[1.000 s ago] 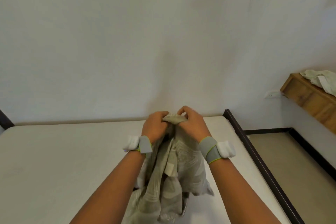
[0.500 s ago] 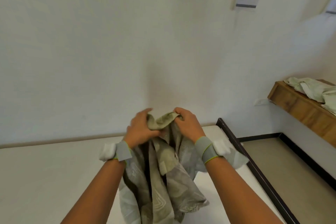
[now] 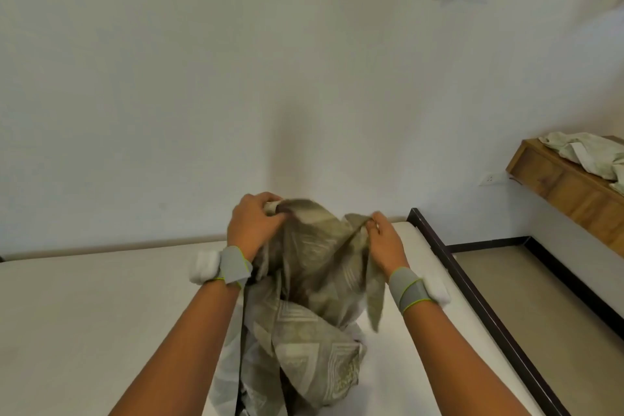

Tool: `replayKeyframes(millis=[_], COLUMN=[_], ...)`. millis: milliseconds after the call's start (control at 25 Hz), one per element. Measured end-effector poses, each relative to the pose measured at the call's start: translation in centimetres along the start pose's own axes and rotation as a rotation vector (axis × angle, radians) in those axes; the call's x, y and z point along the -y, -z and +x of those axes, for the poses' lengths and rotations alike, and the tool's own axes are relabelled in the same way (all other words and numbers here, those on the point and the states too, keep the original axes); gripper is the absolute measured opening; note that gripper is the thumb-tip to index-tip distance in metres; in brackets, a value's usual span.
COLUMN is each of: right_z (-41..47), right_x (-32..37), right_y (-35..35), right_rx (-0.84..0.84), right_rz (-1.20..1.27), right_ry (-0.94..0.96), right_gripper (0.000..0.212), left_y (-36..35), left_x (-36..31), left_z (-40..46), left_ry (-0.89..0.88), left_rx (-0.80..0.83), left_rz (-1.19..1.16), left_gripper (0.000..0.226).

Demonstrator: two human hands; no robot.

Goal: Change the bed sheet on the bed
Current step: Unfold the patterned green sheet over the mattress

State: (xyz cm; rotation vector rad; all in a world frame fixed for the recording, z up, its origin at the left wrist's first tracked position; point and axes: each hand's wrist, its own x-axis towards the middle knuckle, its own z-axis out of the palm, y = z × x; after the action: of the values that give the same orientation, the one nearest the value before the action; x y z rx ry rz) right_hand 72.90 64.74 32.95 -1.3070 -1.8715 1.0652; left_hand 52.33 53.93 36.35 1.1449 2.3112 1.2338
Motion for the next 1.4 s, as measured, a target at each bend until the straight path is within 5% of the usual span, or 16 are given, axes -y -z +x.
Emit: replayKeyframes(millis=[80,160,280,400,560,680,720,760,840,920,1040,1160,1280,1400], right_z=[0.0,-0.8,-0.6,-0.6,-0.9,3.1,4.3,5.5,7.3,7.6,7.6,8.6,8.1,8.4], right_x=[3.6,6.1,5.0,1.0,-3.5,-6.8,-7.0,-6.9,-6.2,-3.9,-1.5,-3.8,-7.5,-8.3], right_y=[-0.4,-1.0,0.1,2.4,1.3,0.5,0.8,1.0,1.5,2.8,4.2,3.7,0.7,-2.6], right_rx=[0.055,0.172,0.167,0.304,0.646,0.502,0.443,0.416,0.42,0.42,0.51,0.761,1.08,1.043], right_rz=[0.088,0.069,0.042,-0.017,0.075,0.0,-0.049,-0.141,-0.222,-0.2,0.099,0.289,-0.028,-0.241], right_ry=[0.125,0.228,0.212,0.169,-0.118,-0.266,-0.196,-0.091,0.296,0.593,0.474,0.239,-0.107,0.009], right_gripper=[0.018,0.018,0.014,0.067,0.042,0.02,0.021,0.026,0.069,0.062,0.014,0.019,0.039,0.023], left_y=[-2.6,-5.3,-7.0,-6.4,-7.3,-8.6,-8.8,-8.9,-9.7,-10.4,-9.9,-9.3,-7.0,-3.7], left_x=[-0.8,-2.3,-3.4,-4.6,-8.4,-8.8,-8.1,-7.4,-6.9,-7.3,-7.9,-8.4,-9.3,-10.5], left_z=[-1.2,-2.8,-2.2,-1.1,-1.4,-1.3,-1.1,-1.1,-1.4,-1.7,-1.5,-2.7,-2.9,-2.7], left_ry=[-0.068,-0.13,-0.124,-0.017,-0.123,-0.053,-0.045,-0.061,-0.059,-0.08,-0.088,-0.1,-0.189,-0.172], left_rx=[0.259,0.404,0.324,0.119,0.134,0.06,0.068,0.156,0.393,0.443,0.21,-0.024,-0.246,-0.45], left_rz=[0.076,0.019,0.138,-0.081,-0.383,-0.396,-0.366,-0.307,-0.164,0.01,0.218,0.066,-0.28,-0.523], left_gripper=[0.076,0.071,0.021,0.026,0.024,0.009,0.009,0.033,0.092,0.09,0.045,0.036,0.044,0.023])
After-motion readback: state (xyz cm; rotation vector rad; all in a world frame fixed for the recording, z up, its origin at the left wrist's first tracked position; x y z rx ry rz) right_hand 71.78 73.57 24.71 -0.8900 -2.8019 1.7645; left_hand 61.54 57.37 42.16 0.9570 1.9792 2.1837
